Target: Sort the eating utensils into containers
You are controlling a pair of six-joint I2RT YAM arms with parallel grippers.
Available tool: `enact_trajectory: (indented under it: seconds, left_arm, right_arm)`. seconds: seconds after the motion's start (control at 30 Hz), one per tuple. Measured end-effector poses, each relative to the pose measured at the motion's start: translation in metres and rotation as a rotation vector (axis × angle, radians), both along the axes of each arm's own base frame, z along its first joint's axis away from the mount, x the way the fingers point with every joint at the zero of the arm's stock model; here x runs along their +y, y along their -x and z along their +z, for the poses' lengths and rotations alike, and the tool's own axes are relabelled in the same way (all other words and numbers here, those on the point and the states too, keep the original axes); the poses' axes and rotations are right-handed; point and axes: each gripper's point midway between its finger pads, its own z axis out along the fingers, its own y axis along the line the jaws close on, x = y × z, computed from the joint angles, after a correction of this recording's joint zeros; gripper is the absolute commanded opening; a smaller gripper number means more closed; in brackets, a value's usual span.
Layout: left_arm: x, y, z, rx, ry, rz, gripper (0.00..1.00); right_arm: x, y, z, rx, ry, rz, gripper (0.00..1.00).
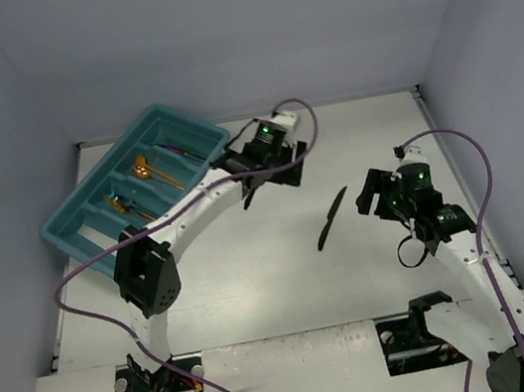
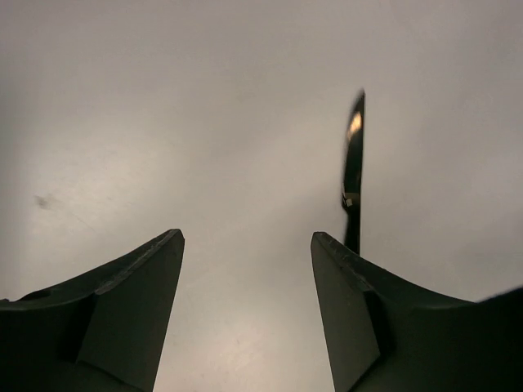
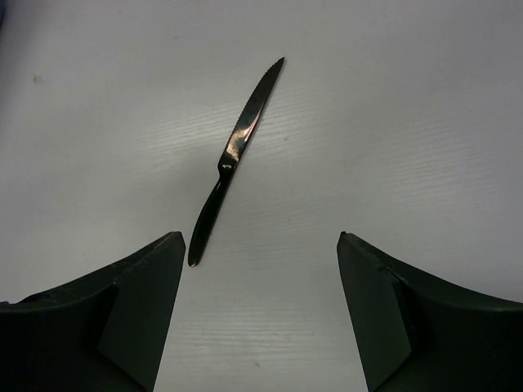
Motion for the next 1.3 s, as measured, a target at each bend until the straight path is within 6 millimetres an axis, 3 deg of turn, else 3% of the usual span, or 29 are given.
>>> enact_trajectory:
  seconds: [0.1,0.2,0.47,0.63,0.8,1.07,1.2,1.3]
  left_arm:
    - [-0.032,0.049,-0.035,0.053,-0.090,-0.149,0.61]
    - [-0.051,0.081,-0.068,0.103,-0.164,-0.250,0.61]
    - [-0.082,0.120,-0.125,0.162,-0.267,-0.379,0.60]
    - [-0.094,0.125,-0.148,0.180,-0.298,-0.408,0.60]
    - [-0.101,0.119,-0.158,0.182,-0.306,-0.405,0.59]
    - [-0.112,0.107,-0.170,0.179,-0.299,-0.395,0.49]
    - [-0.116,0.105,-0.170,0.176,-0.289,-0.389,0.37]
    - [-0.116,0.105,-0.170,0.180,-0.284,-0.383,0.19]
  right_arm:
    - [-0.001,0.001,0.006,-0.025,-0.009,-0.017,0.73]
    - [-0.002,0.003,0.011,-0.046,-0.022,-0.033,0.73]
    - [-0.023,0.014,0.018,-0.086,-0.035,-0.195,0.78]
    - [-0.044,0.025,0.032,-0.133,-0.007,-0.307,0.80]
    - [-0.058,0.032,0.050,-0.186,0.001,-0.381,0.81]
    - [-0.065,0.039,0.050,-0.184,0.014,-0.424,0.81]
    - [-0.069,0.042,0.055,-0.207,0.016,-0.441,0.81]
    - [-0.072,0.044,0.061,-0.231,0.012,-0.453,0.81]
